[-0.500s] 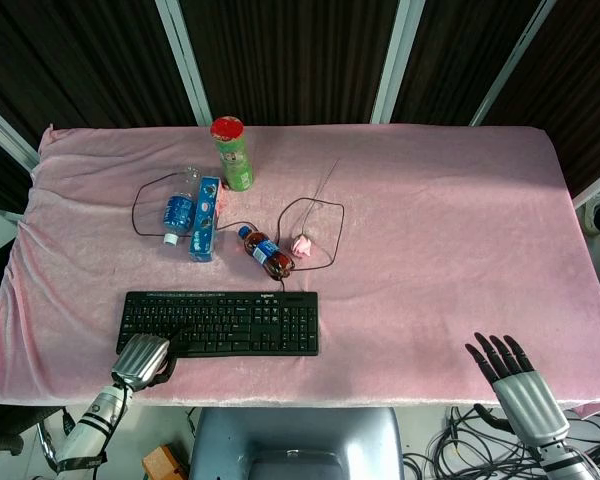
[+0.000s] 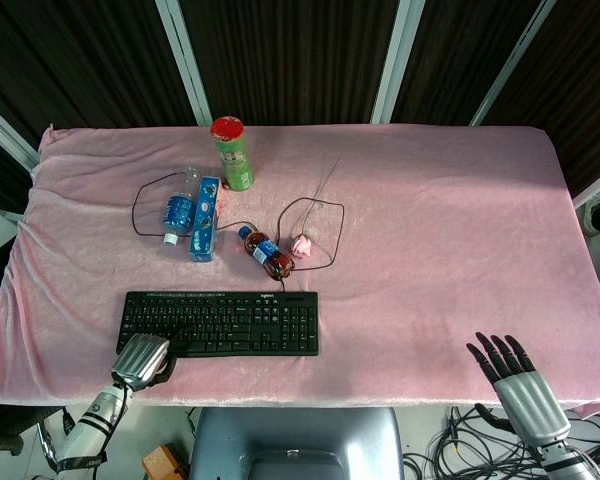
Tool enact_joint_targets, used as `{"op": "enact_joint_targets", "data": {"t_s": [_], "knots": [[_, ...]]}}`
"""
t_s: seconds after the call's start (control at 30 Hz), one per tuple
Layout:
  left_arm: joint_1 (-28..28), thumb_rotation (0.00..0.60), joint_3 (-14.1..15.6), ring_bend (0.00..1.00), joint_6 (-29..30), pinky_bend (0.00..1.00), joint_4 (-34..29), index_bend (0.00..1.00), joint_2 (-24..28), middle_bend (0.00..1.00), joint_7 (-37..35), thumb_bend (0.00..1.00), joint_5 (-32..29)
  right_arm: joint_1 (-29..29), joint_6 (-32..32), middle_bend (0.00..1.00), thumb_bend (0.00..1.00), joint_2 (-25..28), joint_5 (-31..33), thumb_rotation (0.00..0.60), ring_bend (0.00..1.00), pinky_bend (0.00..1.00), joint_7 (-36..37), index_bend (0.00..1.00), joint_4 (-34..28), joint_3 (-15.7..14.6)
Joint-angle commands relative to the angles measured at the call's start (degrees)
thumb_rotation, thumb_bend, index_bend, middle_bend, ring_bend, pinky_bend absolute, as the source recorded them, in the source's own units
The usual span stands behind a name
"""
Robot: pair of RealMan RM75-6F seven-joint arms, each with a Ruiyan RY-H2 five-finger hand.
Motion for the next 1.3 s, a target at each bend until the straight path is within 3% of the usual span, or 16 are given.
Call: {"op": "enact_joint_targets", "data": {"t_s": [0.03, 0.37, 0.63, 0.73, 0.83, 0.9, 0.97, 1.07, 1.17, 1.3], "knots": [[-0.22, 0.600, -0.01, 1.00, -0.38, 1.00, 0.17, 0.18, -0.03, 1.00, -0.19, 0.62, -0.12, -0.02, 0.04, 0.00, 0.36, 0.04, 0.03, 0.600, 0.00, 0.09, 0.08, 0.00, 0.03, 0.02], [-0.92, 0.600, 0.13, 1.00, -1.99, 1.00, 0.45, 0.20, 0.09, 1.00, 0.76, 0.62, -1.81, -0.11, 0.32, 0.00, 0.36, 0.16, -0.19, 0.600, 0.00, 0.10, 0.33, 0.00, 0.08, -0.03], [-0.14, 0.600, 0.59, 1.00, 0.94, 1.00, -1.31, 0.20, 0.93, 1.00, 0.93, 0.62, 0.84, -0.10, 0.30, 0.00, 0.36, 0.13, -0.11, 0.600, 0.00, 0.10, 0.40, 0.00, 0.03, 0.05], [1.24, 0.600, 1.25, 1.00, 5.11, 1.00, -3.93, 0.15, 2.87, 1.00, 0.42, 0.62, 4.94, -0.12, 0.38, 0.00, 0.36, 0.15, -0.14, 0.600, 0.00, 0.10, 0.39, 0.00, 0.01, 0.07], [4.71, 0.600, 3.75, 0.98, 14.37, 1.00, -8.33, 0.03, 8.10, 0.98, -2.00, 0.58, 14.82, -0.26, 0.81, 0.00, 0.36, 0.34, -0.56, 0.600, 0.00, 0.10, 0.67, 0.00, 0.02, -0.09], [7.52, 0.600, 6.44, 0.82, 21.02, 0.90, -9.12, 0.00, 11.76, 0.79, -5.25, 0.53, 22.17, -0.38, 1.19, 0.00, 0.36, 0.43, -0.76, 0.600, 0.00, 0.10, 0.88, 0.00, 0.14, -0.12], [11.27, 0.600, 9.69, 0.48, 29.82, 0.62, -6.54, 0.00, 14.97, 0.45, -9.62, 0.49, 30.52, -0.46, 1.31, 0.00, 0.36, 0.46, -0.85, 0.600, 0.00, 0.10, 0.95, 0.00, 0.23, -0.17], [17.51, 0.600, 12.87, 0.10, 42.57, 0.26, 2.69, 0.00, 15.32, 0.15, -16.67, 0.45, 37.78, -0.64, 1.55, 0.00, 0.36, 0.26, -1.08, 0.600, 0.00, 0.10, 0.58, 0.00, 0.33, -0.25], [23.21, 0.600, 12.77, 0.00, 49.81, 0.07, 12.60, 0.00, 11.34, 0.01, -21.86, 0.41, 36.09, -0.75, 1.39, 0.00, 0.36, -0.15, -1.15, 0.600, 0.00, 0.10, -0.20, 0.00, 0.37, -0.33], [24.76, 0.600, 11.76, 0.00, 50.37, 0.00, 15.71, 0.00, 9.64, 0.00, -19.98, 0.38, 35.88, -0.55, 0.69, 0.00, 0.36, -0.76, -1.83, 0.600, 0.00, 0.10, -1.41, 0.00, 0.41, -0.67]]}}
